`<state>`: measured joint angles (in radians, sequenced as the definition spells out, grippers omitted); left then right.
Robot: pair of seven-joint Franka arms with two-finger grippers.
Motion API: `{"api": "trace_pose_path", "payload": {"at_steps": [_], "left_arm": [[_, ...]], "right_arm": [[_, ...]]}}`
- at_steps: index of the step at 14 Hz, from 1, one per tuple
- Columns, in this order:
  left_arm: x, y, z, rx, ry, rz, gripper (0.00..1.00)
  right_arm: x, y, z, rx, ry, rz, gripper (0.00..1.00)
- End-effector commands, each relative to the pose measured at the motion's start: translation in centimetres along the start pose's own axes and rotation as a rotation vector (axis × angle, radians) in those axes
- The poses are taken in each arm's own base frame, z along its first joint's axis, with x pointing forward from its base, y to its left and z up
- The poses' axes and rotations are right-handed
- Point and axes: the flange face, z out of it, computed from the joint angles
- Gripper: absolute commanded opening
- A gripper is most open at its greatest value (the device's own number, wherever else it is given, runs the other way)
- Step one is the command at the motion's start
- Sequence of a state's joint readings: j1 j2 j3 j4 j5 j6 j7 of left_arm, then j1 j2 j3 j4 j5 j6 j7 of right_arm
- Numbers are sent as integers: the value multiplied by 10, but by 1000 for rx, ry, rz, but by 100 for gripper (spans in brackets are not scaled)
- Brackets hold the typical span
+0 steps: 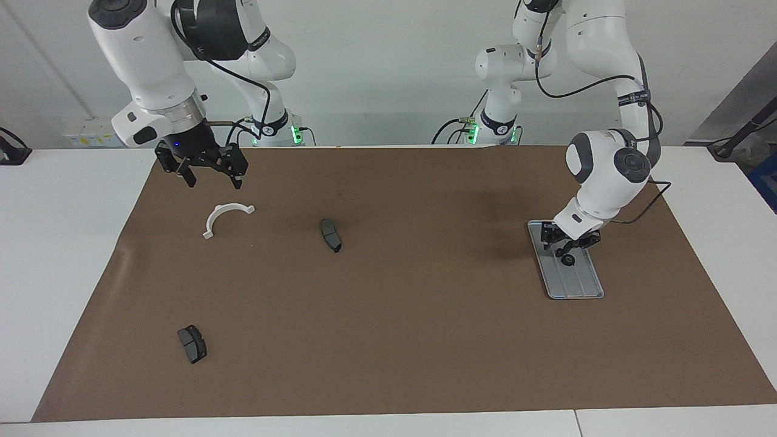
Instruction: Pick bearing gear from pile to tray
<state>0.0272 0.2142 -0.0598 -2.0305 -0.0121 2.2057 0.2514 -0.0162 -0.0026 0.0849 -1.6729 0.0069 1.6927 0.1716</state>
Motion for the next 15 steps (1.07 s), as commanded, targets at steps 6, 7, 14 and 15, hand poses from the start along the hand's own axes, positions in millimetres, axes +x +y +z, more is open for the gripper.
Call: {"api": "trace_pose_path", "payload": {"at_steps": [6, 7, 14, 15], "left_arm": [[23, -3, -167, -15, -7, -41, 100], [18, -8, -186, -15, -13, -50, 100], [-40, -6, -291, 16, 65, -77, 100], [-43, -5, -294, 19, 69, -74, 100]], "right_arm": [[-6, 1, -2, 26, 6, -12, 100], [-6, 1, -2, 26, 6, -12, 100], [-6, 1, -2, 26, 6, -12, 100], [-6, 1, -2, 26, 6, -12, 100]]}}
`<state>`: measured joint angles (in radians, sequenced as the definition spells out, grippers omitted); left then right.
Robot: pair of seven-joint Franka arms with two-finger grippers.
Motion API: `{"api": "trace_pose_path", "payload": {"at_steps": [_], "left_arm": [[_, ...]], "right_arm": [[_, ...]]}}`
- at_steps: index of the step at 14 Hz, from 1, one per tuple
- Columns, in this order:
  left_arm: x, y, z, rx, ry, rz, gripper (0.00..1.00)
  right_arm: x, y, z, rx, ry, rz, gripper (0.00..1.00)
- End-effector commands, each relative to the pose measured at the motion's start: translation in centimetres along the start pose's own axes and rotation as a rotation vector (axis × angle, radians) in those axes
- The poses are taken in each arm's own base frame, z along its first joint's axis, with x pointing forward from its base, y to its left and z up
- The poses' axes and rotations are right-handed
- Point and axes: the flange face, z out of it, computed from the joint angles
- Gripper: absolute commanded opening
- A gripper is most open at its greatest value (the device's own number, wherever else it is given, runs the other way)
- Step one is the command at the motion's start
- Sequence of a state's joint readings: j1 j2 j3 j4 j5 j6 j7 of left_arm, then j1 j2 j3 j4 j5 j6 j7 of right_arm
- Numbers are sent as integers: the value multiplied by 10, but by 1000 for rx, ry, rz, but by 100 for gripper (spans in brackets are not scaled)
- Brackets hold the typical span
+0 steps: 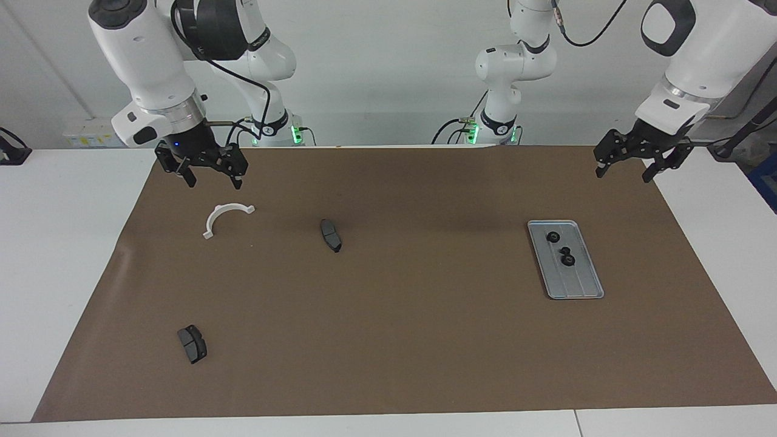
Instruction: Pick bearing gear from pile to tray
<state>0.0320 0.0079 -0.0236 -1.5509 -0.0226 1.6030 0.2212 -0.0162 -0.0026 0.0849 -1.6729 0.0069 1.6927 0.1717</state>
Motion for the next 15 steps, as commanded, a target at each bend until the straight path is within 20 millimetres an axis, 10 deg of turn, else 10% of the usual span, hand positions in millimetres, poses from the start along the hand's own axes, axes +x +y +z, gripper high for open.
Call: {"api": "trace_pose_path", "payload": {"at_steps": [1, 15], "left_arm": [[-6, -4, -3, 4, 3, -18, 100], [-11, -3, -4, 0, -9, -19, 100]], "right_arm": [[-6, 1, -2, 26, 6, -12, 100], [-6, 1, -2, 26, 6, -12, 100]]}}
